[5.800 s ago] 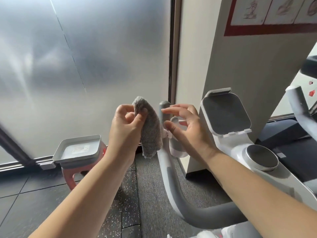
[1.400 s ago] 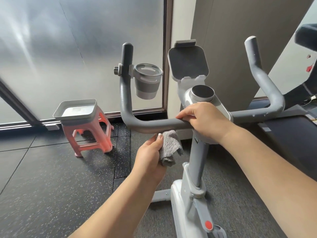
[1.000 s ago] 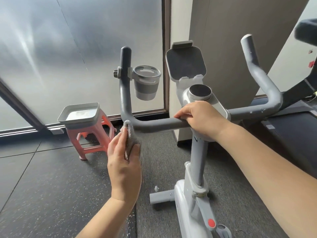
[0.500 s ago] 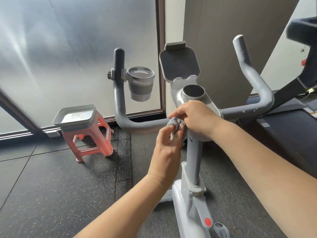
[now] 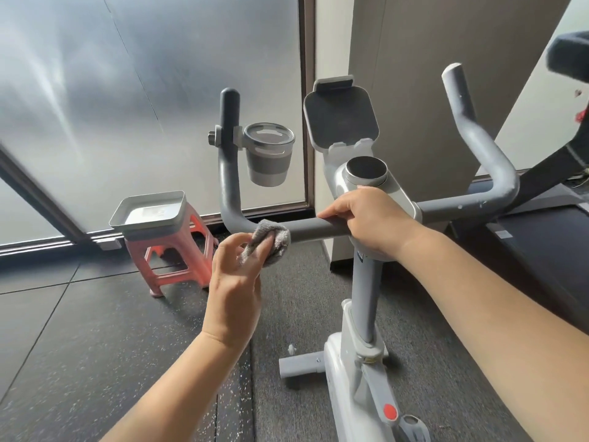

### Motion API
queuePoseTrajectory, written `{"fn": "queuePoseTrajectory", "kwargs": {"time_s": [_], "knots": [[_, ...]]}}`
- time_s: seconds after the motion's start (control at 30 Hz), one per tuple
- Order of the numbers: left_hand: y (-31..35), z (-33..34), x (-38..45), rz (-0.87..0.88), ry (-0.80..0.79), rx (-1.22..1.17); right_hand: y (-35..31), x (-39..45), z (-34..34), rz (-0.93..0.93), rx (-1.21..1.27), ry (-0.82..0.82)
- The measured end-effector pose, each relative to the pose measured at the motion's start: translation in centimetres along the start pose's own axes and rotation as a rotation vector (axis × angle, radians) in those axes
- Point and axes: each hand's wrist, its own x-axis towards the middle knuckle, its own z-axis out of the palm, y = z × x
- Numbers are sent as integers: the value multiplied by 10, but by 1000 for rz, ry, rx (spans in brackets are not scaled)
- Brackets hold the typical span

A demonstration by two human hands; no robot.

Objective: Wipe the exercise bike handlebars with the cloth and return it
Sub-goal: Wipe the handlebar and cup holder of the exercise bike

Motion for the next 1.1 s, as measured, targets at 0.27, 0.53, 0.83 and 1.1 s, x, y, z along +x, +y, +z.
{"fn": "queuePoseTrajectory", "kwargs": {"time_s": [0.27,0.53,0.83,1.1], "knots": [[-23,-37,9,-534,-28,-165,-12,-6,16,-75,-11,136],[-29,-68,-10,-906,-67,-865,-100,-42,69,-202,356,201],[-84,-122,-52,-764,-347,-832,-187,-59,151,204,930,1],[-117,-161,-88,-857,-457,-1071,-235,-82,202,399,1053,-1]]}}
